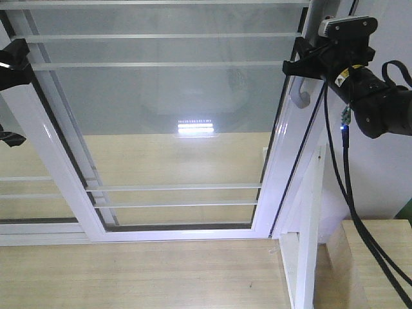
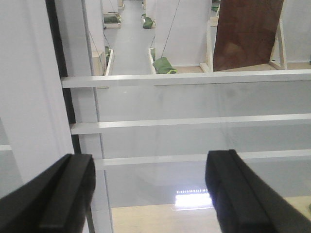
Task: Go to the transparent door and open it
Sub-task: 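Pull the handle with the right gripper, sliding the door open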
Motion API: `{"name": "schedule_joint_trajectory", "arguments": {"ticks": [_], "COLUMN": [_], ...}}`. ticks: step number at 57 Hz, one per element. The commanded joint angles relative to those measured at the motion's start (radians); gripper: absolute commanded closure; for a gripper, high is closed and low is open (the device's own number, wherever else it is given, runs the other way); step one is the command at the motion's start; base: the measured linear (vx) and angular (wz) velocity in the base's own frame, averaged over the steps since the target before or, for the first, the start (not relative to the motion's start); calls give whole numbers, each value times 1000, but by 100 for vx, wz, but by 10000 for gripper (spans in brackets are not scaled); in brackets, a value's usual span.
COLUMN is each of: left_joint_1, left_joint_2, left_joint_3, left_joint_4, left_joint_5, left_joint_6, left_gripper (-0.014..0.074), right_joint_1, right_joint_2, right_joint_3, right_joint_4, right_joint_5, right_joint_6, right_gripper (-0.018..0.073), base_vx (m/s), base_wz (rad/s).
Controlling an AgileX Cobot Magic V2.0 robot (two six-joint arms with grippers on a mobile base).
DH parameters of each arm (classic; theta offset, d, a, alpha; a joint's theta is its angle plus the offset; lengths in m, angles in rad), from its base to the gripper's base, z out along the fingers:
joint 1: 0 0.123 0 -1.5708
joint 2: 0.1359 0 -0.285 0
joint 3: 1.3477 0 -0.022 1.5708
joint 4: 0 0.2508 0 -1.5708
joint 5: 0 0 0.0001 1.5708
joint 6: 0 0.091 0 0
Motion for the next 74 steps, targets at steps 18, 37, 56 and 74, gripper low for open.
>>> {"name": "schedule_joint_trajectory", "arguments": {"ticks": [18,37,56,74], "left_joint_1": [-1,-1,-2,-7], "left_joint_2": [-23,-23,-23,-23], "left_joint_3": [-34,-34,-34,-34], "left_joint_4": [-9,-9,-9,-6], "left_joint_5": [-72,-72,-73,-45], "left_joint_6": [-8,-8,-16,-23], "left_gripper": [19,19,19,20], "right_joint_1": [186,321,407,380], "right_joint_2": [-56,-56,-56,-137], "right_joint_3": [-21,-21,-23,-23], "right_joint_4": [-94,-93,-94,-76], "right_joint_5": [-97,-98,-113,-14], "right_joint_6": [3,-50,-67,-110], "right_gripper": [565,565,565,565], "base_vx": [0,0,0,0], "base_wz": [0,0,0,0]}}
